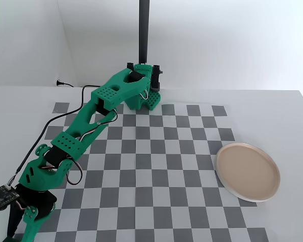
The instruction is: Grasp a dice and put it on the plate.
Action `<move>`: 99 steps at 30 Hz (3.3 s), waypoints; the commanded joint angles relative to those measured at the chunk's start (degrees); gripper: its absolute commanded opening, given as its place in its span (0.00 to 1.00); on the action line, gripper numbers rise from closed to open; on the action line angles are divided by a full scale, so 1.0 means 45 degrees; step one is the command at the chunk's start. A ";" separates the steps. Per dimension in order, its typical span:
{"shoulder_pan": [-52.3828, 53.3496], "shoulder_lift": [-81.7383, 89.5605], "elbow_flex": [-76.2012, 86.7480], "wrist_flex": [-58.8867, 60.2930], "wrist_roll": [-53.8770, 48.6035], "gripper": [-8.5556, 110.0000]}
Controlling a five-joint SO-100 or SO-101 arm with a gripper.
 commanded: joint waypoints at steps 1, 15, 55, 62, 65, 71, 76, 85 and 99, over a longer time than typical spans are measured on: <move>-0.0430 0.1543 -0.1250 0.0293 0.0137 0.04; -0.1660 0.0273 -0.7344 0.5020 0.0371 0.04; -0.6406 0.2227 -0.7305 1.1953 0.1914 0.04; -0.6660 0.2598 -0.7305 1.2051 0.2227 0.04; -0.6660 0.2930 -0.7305 1.2383 0.2324 0.04; -0.6758 0.3203 -0.7305 1.2520 0.2324 0.04; -0.6836 0.2969 -0.7305 1.2480 0.2441 0.04; -0.6875 0.3711 -0.7109 1.2344 0.2520 0.04; -0.6699 0.7500 -0.0762 0.8926 0.2422 0.04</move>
